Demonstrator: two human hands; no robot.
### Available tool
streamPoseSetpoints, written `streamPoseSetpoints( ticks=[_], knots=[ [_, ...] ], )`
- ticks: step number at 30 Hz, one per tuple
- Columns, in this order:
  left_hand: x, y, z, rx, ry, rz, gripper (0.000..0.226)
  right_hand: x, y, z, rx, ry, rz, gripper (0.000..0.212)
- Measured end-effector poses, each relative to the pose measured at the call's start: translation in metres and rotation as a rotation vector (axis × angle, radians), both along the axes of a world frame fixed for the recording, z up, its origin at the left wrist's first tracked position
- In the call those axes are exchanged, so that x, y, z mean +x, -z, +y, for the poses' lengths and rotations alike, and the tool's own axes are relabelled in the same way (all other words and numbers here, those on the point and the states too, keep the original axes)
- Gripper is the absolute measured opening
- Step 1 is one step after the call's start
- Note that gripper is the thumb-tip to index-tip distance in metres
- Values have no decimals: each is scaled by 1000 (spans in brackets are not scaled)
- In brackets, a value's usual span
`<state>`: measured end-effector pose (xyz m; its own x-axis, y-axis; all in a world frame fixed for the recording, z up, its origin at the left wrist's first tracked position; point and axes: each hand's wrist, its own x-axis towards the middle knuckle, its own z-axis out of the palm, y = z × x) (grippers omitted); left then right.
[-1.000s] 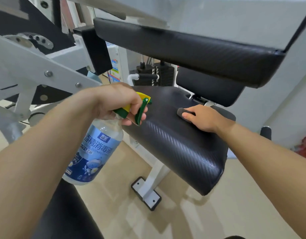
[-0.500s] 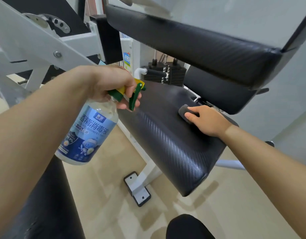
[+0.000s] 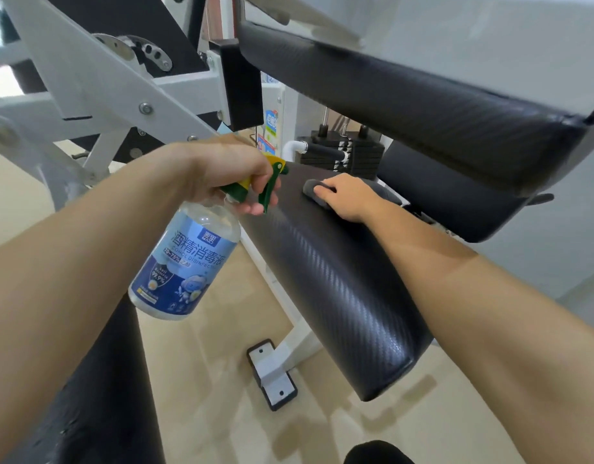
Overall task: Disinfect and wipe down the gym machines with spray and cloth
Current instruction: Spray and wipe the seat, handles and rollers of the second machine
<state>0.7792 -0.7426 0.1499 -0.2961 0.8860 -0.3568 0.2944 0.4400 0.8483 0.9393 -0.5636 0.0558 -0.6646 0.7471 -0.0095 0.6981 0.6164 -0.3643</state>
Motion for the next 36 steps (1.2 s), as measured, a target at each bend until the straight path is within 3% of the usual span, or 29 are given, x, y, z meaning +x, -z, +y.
streamPoseSetpoints(
  ticks=[7,15,20,25,32,36],
  knots=[
    [-3,8,3,60,20,-3,31,58,-5,-73,61,-154,155,39],
    [-11,2,24,80,-42,-6,36,9,15,26,-40,-143,138,45],
    [-6,6,45,53,-84,-6,34,-18,21,68,-35,-94,139,29],
    [3,2,58,41,-113,-23,25,1,13,40,-57,-176,169,41],
    [-14,-5,52,-24,-124,-6,30,35,-11,-17,-155,-416,301,37],
    [-19,-14,59,-32,-49,76,25,34,-11,-4,-108,-403,256,42]
  ],
)
